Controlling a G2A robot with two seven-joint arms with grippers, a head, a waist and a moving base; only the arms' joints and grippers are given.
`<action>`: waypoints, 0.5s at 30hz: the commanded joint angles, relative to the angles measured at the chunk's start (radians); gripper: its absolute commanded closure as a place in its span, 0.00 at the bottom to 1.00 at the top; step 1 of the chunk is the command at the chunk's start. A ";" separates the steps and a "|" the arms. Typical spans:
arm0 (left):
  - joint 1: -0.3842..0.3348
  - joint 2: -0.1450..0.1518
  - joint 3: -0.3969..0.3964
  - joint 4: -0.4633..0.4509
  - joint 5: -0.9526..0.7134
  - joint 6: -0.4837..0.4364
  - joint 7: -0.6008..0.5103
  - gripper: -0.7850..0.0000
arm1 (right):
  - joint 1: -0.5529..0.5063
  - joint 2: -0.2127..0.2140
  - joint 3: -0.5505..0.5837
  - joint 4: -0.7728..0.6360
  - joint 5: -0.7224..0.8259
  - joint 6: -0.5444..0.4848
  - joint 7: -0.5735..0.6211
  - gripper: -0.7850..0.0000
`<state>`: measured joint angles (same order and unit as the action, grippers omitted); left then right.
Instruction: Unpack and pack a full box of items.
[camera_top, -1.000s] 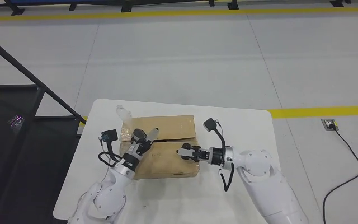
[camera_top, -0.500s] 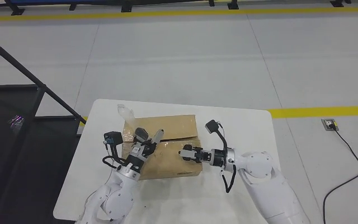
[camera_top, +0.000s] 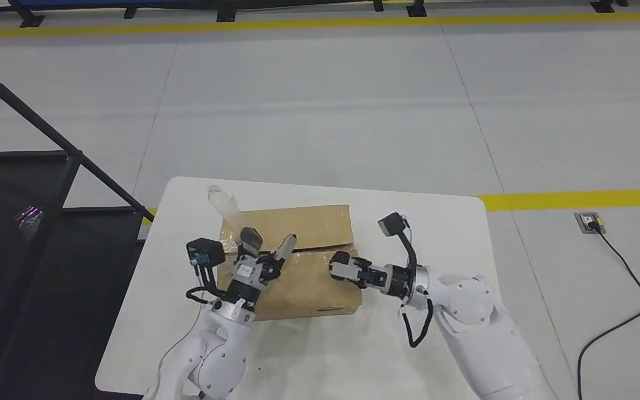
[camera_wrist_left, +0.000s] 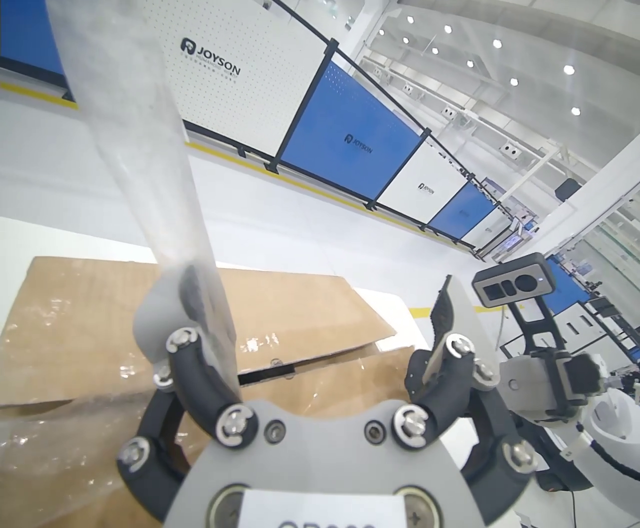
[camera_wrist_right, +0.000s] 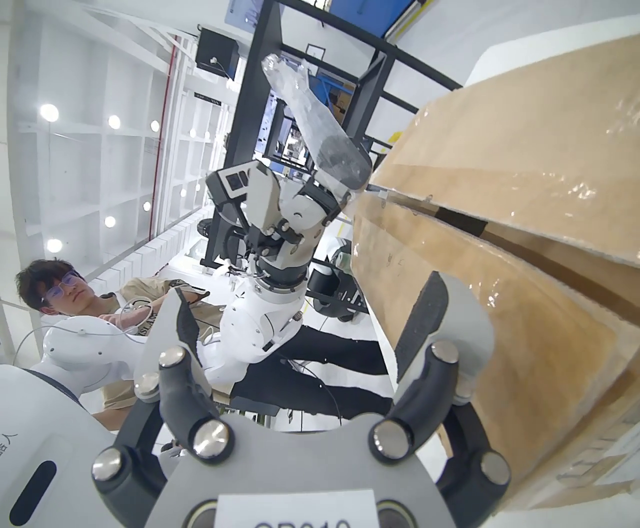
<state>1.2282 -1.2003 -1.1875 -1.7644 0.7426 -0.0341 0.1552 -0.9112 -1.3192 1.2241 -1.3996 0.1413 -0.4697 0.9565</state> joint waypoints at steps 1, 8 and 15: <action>-0.006 -0.002 0.002 0.002 0.022 0.010 -0.008 0.00 | -0.026 0.004 0.021 -0.017 0.010 -0.025 -0.028 0.00; -0.019 -0.004 0.019 0.002 0.203 0.040 -0.018 0.00 | -0.068 0.018 0.050 -0.041 0.020 -0.032 -0.032 0.00; 0.005 -0.006 0.039 -0.009 0.400 0.075 0.030 0.00 | -0.064 0.024 0.043 -0.027 0.033 -0.036 -0.030 0.00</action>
<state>1.2296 -1.2057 -1.1502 -1.7710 1.1142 0.0361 0.1818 -0.9769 -1.2963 1.2681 -1.4296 0.1717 -0.5047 0.9253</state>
